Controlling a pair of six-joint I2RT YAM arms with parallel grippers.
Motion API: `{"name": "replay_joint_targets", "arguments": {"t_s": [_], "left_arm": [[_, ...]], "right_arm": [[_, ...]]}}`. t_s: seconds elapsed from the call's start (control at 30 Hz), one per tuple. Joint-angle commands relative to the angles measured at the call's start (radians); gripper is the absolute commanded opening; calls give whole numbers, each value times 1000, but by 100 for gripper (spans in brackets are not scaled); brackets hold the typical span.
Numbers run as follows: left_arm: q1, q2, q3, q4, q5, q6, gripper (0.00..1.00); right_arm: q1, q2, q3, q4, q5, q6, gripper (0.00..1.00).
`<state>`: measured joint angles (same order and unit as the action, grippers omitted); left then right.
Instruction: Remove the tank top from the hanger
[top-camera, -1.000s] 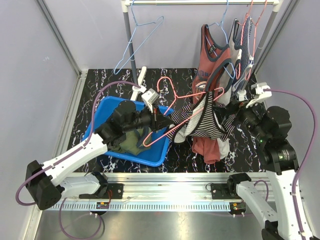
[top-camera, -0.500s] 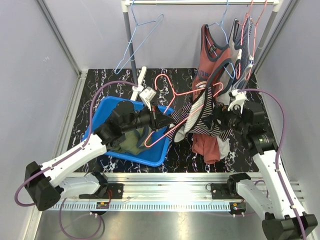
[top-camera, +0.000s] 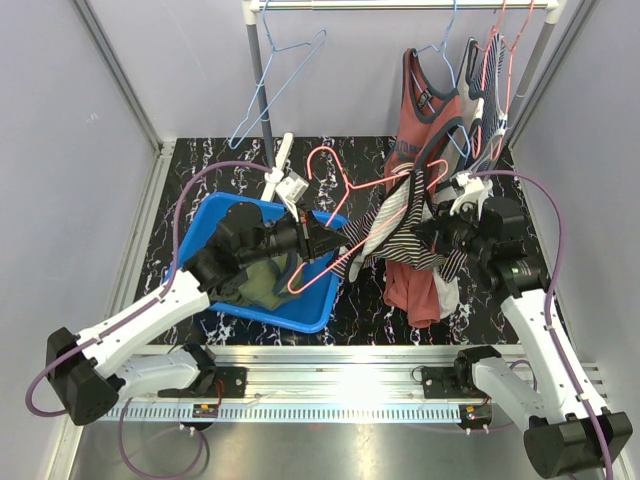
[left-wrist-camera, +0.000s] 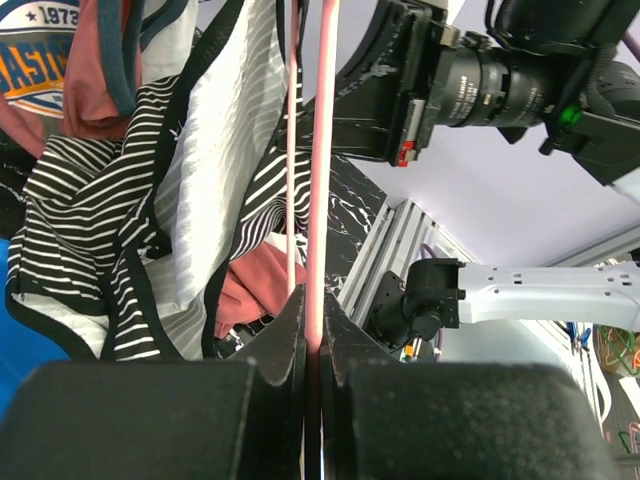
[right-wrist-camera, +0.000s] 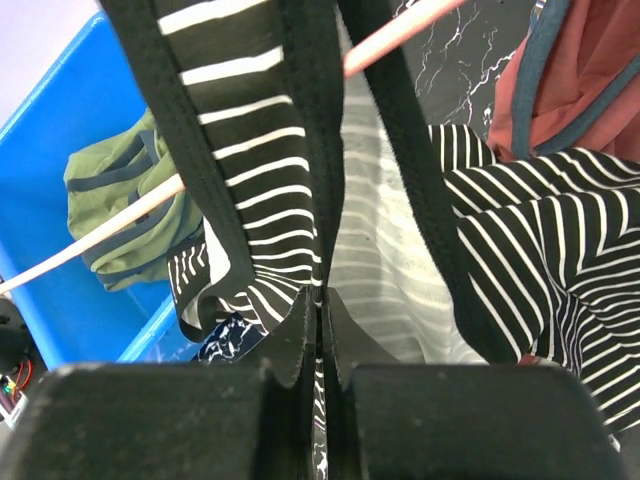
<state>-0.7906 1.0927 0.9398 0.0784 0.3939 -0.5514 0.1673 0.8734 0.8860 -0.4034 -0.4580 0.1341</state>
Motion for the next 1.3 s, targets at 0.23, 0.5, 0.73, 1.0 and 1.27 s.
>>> {"name": "replay_joint_targets", "arguments": {"t_s": [0.23,0.5,0.73,1.0,1.27], "left_arm": [[4,-103,-33,-127,-125,172,0],[25,-281,-42,-350,-220,389,0],[27,-459,-90,-371,-253,466,0],[27,-450,-114,-309,-204,439,0],[27,-370,16,-500,-107,642,0]], "right_arm": [[-52,-59,129,12,183,-129,0],[-83,-109,133,-57,242,-163,0],[-83,-103,87,-138,0,-252,0],[-83,-36,53,-268,-238,-473,17],[-81,-24,163,-613,-451,-993,96]]}}
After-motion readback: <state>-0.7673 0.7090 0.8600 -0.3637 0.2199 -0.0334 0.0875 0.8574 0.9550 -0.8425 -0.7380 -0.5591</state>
